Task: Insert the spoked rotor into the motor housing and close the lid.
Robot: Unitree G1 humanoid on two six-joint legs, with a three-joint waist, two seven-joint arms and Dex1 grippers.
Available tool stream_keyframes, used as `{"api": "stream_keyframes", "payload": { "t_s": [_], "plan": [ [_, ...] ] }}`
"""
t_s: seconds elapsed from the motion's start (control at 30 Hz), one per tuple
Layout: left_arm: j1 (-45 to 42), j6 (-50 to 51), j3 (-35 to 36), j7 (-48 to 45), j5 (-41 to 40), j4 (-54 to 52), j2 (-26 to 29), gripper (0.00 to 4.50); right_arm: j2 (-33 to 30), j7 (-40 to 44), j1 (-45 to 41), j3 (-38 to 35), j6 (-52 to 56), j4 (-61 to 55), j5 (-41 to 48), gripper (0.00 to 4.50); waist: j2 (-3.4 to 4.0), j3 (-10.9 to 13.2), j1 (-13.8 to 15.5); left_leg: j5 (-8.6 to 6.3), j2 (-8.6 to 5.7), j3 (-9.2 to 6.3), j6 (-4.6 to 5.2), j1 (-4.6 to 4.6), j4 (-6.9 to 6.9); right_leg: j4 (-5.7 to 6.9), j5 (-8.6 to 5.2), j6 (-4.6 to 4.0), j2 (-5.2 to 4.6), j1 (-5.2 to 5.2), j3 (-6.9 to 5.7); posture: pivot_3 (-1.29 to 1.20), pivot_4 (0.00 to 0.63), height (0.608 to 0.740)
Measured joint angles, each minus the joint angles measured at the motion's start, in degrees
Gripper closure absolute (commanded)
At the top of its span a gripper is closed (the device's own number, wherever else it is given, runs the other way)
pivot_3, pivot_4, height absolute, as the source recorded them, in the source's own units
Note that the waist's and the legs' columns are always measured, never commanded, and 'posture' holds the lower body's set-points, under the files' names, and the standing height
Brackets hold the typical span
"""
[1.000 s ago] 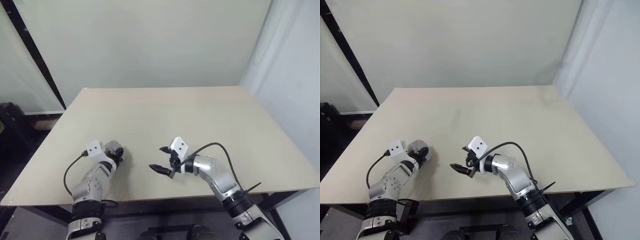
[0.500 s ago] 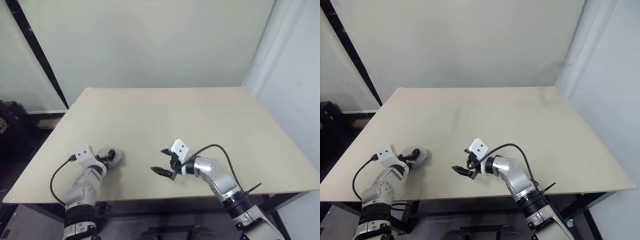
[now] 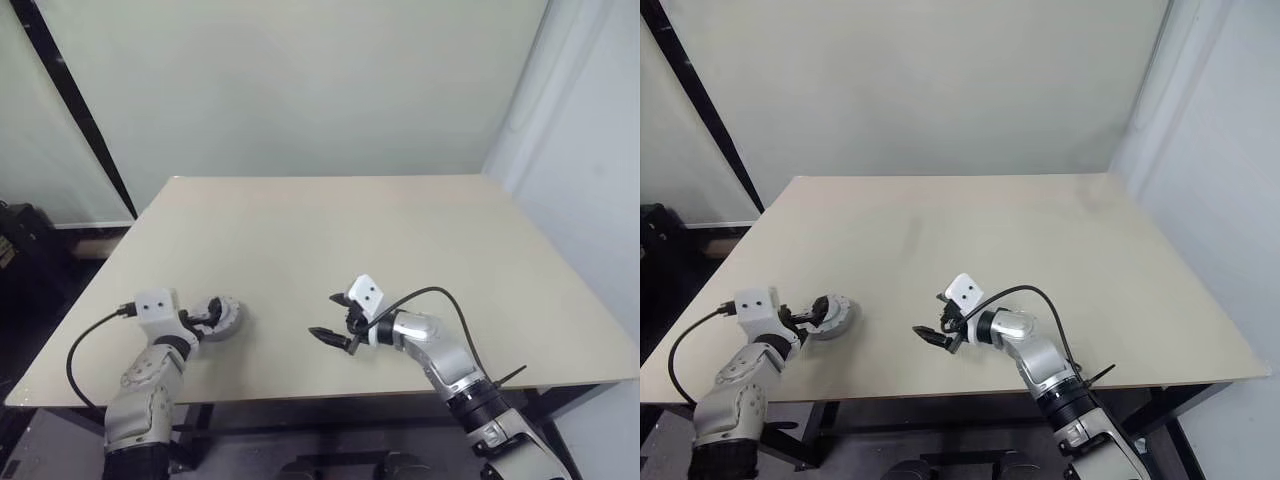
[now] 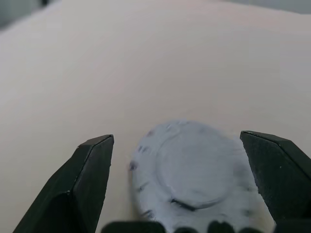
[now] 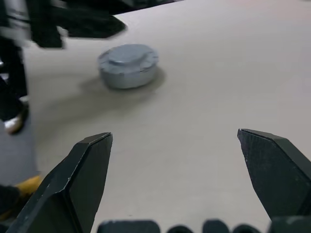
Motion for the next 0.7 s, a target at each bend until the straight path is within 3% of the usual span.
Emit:
{"api": "stream_keyframes", "payload": {
  "t_s": [0.3, 0.47, 0.7],
  "plan": [
    [1.7, 6.6, -12.6, -10.6, -0.3, -16.9, 5.1, 0.04, -7.2, -2.4, 0.6, -10.1, 5.9, -1.0, 1.4, 0.0, 0.04, 0.0, 0.0, 0.01, -0.03, 0.18, 0.02, 0.08, 0.0, -0.01, -0.06, -0.1, 0.08, 0.02, 0.07, 0.0, 0.0, 0.74],
    [1.7, 8.1, -17.4, -12.0, 0.3, -17.4, 4.4, 0.04, -11.5, -3.5, 2.9, -14.4, 9.8, -5.7, 2.2, 0.0, 0.05, 0.0, -0.1, 0.01, 0.08, 0.18, 0.04, 0.17, -0.06, 0.02, -0.06, -0.09, 0.2, 0.02, 0.04, 0.0, 0.0, 0.74],
    [2.4, 7.9, -18.9, -12.2, 2.2, -17.3, 3.1, 0.04, -11.7, -5.0, 5.4, -15.2, 12.5, -8.7, 3.1, 0.0, 0.07, 0.0, -0.1, 0.02, 0.13, 0.25, 0.06, 0.18, 0.09, 0.04, -0.08, -0.12, 0.22, 0.06, 0.05, 0.0, 0.0, 0.74]
  ]
}}
